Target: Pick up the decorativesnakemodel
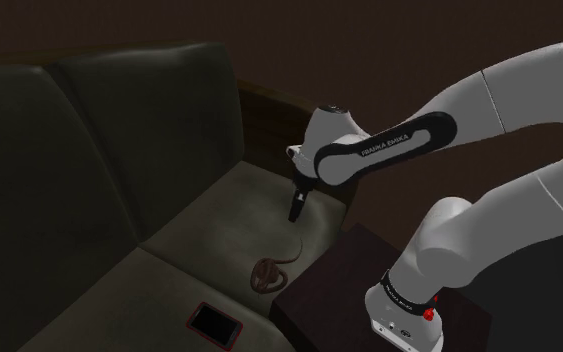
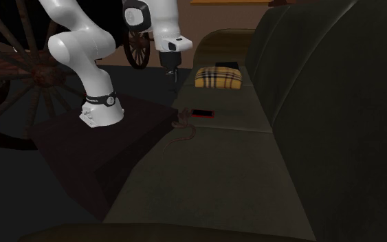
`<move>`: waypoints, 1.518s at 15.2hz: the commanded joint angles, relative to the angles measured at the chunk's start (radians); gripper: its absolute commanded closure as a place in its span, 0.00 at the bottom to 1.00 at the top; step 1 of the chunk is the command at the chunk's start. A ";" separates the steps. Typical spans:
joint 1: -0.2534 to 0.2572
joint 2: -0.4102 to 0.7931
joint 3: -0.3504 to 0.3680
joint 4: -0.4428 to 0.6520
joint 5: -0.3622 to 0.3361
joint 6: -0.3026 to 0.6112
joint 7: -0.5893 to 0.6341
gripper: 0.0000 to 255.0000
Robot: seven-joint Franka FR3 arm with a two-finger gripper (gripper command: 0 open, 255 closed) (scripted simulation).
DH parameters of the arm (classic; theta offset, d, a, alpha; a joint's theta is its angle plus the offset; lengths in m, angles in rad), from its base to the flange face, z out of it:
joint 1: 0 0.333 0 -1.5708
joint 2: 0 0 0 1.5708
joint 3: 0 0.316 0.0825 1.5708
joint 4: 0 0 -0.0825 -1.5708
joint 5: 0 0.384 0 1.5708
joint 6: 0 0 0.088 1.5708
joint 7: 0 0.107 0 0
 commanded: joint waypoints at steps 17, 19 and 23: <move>0.096 0.769 -0.067 0.039 -0.205 0.674 -0.043 0.00; 0.107 0.812 -0.078 0.051 -0.206 0.704 -0.042 0.00; 0.118 0.866 -0.088 0.069 -0.205 0.741 -0.042 0.00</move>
